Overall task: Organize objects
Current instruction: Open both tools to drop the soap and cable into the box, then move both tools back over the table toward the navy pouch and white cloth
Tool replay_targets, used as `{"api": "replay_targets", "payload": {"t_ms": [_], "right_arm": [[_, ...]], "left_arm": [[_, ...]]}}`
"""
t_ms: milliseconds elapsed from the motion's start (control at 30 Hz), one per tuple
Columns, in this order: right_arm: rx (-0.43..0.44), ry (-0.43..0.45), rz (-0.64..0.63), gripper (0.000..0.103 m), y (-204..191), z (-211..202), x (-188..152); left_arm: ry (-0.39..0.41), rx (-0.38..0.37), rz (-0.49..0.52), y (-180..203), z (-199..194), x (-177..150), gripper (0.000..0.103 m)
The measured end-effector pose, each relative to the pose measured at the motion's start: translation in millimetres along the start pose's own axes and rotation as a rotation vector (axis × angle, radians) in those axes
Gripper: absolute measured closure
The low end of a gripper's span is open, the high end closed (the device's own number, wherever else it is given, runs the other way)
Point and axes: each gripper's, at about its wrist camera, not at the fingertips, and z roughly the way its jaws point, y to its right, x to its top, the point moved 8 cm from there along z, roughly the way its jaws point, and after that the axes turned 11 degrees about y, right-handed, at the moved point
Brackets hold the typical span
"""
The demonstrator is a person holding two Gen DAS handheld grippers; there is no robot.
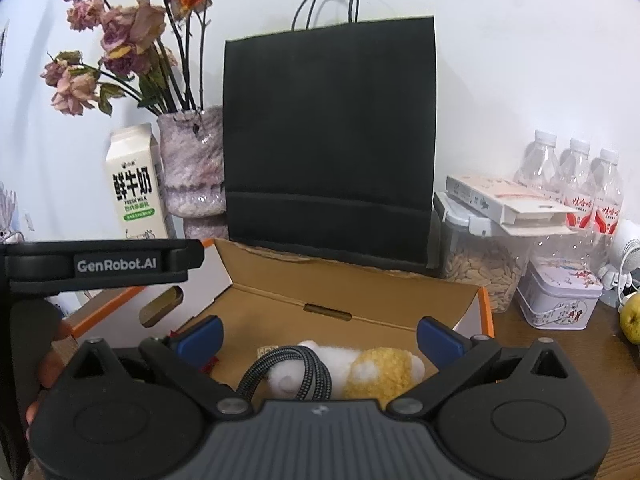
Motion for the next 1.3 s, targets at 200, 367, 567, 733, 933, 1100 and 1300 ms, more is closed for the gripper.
{"api": "replay_targets", "payload": {"t_ms": [200, 367, 567, 733, 933, 1100, 1300], "right_arm": [[0.015, 0.021, 0.005, 0.000, -2.9, -13.1, 9.1], [0.031, 0.045, -0.007, 0.000, -8.0, -29.6, 15.6], [0.046, 0.069, -0.019, 0.000, -13.5, -54.0, 19.4], [0.054, 0.093, -0.023, 0.000, -15.3, -78.4, 23.2], [0.066, 0.109, -0.030, 0.000, -19.9, -108.4, 21.7], [0.072, 0.124, -0.042, 0.000, -25.0, -133.5, 17.0], [0.069, 0.130, -0.052, 0.000, -26.2, -166.1, 8.2]], "left_arm": [[0.003, 0.016, 0.004, -4.4, -14.5, 6.0, 0.000], [0.013, 0.008, -0.009, -11.3, -29.9, 10.1, 0.000], [0.033, -0.005, -0.019, -15.0, -55.7, 12.3, 0.000], [0.060, -0.011, -0.026, -16.3, -83.2, 14.0, 0.000], [0.083, -0.016, -0.036, -18.2, -116.1, 14.0, 0.000], [0.080, -0.011, -0.034, -19.9, -143.5, 6.9, 0.000], [0.072, -0.015, -0.027, -22.1, -176.9, -3.9, 0.000]]}}
